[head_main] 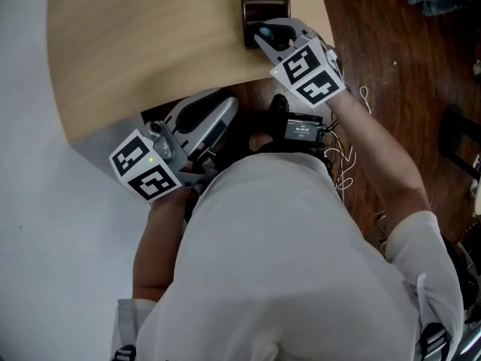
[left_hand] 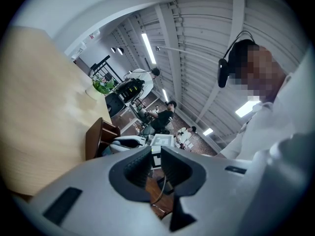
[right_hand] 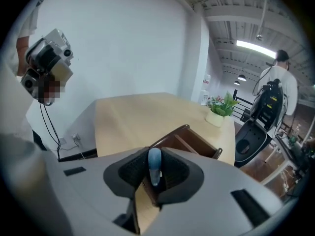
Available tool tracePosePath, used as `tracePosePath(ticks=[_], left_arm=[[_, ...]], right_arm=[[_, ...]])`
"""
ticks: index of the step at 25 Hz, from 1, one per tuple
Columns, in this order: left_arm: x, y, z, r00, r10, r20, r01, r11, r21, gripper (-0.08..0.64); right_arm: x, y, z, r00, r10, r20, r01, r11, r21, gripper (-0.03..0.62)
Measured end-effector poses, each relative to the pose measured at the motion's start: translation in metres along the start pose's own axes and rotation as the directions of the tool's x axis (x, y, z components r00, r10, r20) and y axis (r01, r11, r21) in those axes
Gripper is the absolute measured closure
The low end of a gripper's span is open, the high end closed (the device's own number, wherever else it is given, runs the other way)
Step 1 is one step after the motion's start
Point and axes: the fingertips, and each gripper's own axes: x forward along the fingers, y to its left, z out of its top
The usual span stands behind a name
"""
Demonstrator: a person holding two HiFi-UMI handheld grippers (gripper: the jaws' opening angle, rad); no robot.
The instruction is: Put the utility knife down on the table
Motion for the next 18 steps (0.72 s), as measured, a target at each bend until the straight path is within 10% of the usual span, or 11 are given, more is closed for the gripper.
tracePosePath(ticks=[18], left_arm=[[0.004,-0.003,-0.001,0.999,-0.015,-0.032,0.015,1.0,-0.008,0.506]], right_arm=[[0.005,0.006,-0.035,0.995,-0.039,-0.09,0.035,0.999,-0.04,0.518]])
